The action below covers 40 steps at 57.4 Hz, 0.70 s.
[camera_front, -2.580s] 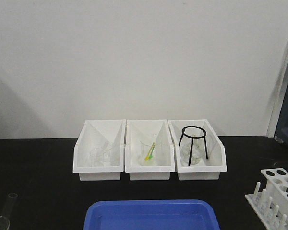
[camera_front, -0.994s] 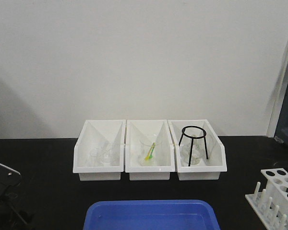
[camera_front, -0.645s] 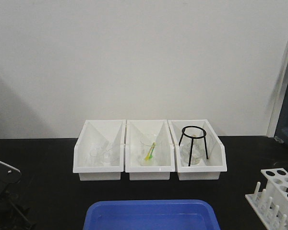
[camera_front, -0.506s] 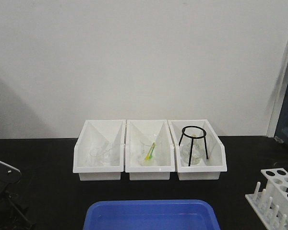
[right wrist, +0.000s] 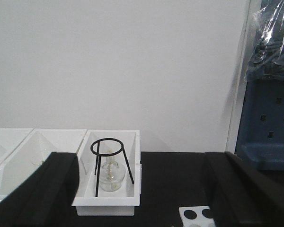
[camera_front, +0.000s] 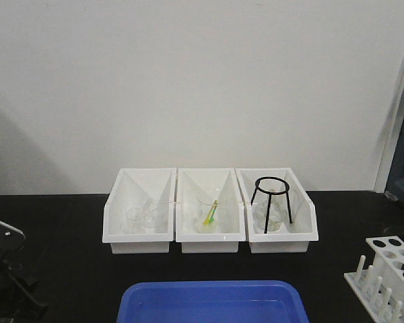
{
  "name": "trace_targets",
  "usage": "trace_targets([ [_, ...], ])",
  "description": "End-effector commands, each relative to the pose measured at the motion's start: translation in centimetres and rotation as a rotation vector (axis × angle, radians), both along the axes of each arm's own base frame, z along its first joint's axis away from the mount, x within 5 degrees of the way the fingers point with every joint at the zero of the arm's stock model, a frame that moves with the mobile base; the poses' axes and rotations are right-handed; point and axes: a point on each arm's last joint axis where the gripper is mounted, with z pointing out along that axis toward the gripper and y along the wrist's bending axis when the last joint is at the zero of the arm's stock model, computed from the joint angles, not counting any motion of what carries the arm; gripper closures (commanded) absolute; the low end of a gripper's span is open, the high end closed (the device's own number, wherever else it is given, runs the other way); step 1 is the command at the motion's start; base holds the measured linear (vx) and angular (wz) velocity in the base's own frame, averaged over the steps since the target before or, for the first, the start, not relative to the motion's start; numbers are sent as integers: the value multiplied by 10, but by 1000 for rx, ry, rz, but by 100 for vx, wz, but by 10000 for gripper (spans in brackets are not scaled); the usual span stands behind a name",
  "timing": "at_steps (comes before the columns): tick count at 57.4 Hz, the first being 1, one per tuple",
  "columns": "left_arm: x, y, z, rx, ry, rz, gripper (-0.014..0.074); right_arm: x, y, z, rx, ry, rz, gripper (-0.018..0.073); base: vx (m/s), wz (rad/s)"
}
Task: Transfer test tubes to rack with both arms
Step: 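Close the left gripper on the test tube and lift it out, then carry the test tube upright with the left gripper toward the right gripper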
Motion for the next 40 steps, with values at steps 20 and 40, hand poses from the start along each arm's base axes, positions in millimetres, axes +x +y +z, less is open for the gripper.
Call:
trace_targets([
  [20,-16,4,71,-39,-301,29,617,-2,0,21,-8,-129,-1,-8,0,0],
  [40,-44,8,116,-178,-491,93,617,-2,0,20,-8,-124,-1,-8,0,0],
])
